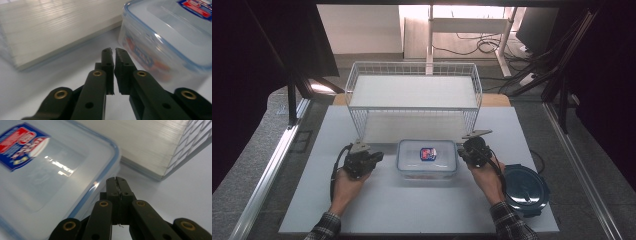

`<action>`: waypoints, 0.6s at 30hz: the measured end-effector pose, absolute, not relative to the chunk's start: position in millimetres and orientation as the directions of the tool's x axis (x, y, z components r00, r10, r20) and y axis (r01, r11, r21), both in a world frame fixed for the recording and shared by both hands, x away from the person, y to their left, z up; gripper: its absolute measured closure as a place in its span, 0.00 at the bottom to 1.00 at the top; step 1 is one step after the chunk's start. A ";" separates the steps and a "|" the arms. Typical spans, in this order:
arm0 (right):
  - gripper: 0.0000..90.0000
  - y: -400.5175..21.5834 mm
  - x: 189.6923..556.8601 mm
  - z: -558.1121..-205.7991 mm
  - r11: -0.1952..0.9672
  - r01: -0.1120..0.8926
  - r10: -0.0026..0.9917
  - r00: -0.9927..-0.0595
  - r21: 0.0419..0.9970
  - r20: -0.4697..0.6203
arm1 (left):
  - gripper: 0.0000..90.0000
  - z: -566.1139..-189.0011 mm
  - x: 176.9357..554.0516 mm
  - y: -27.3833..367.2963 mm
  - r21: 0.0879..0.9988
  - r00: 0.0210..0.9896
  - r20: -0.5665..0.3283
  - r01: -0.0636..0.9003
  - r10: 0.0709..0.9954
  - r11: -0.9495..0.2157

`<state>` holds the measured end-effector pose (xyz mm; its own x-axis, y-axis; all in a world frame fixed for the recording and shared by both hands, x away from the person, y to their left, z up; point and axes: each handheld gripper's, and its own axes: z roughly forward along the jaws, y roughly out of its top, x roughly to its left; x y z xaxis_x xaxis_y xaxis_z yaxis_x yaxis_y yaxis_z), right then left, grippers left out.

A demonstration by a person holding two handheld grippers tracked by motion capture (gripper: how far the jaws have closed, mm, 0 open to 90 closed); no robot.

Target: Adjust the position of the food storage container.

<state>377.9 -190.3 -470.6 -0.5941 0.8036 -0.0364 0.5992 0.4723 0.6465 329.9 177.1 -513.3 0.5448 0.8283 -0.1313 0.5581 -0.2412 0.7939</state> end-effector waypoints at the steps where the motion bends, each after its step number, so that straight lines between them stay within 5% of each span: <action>1: 0.99 -190.3 377.9 -470.6 0.472 0.599 0.804 -0.594 0.647 -0.036 | 0.97 -513.3 329.9 177.1 0.794 0.545 -0.131 0.558 0.828 -0.241; 8: 0.99 -187.6 398.4 -484.7 0.467 0.640 0.817 -0.577 0.610 -0.020 | 0.98 -522.1 367.6 157.8 0.776 0.555 -0.222 0.599 0.802 -0.200; 18: 0.99 -173.9 384.8 -493.7 0.483 0.627 0.779 -0.627 0.612 0.026 | 1.00 -524.1 354.0 161.3 0.718 0.545 -0.222 0.652 0.809 -0.243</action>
<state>384.8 -173.9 -493.7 -0.6265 0.7790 0.0263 0.6265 0.4832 0.6115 354.0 161.3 -524.1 0.5450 0.8087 -0.2216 0.6522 -0.2427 0.7181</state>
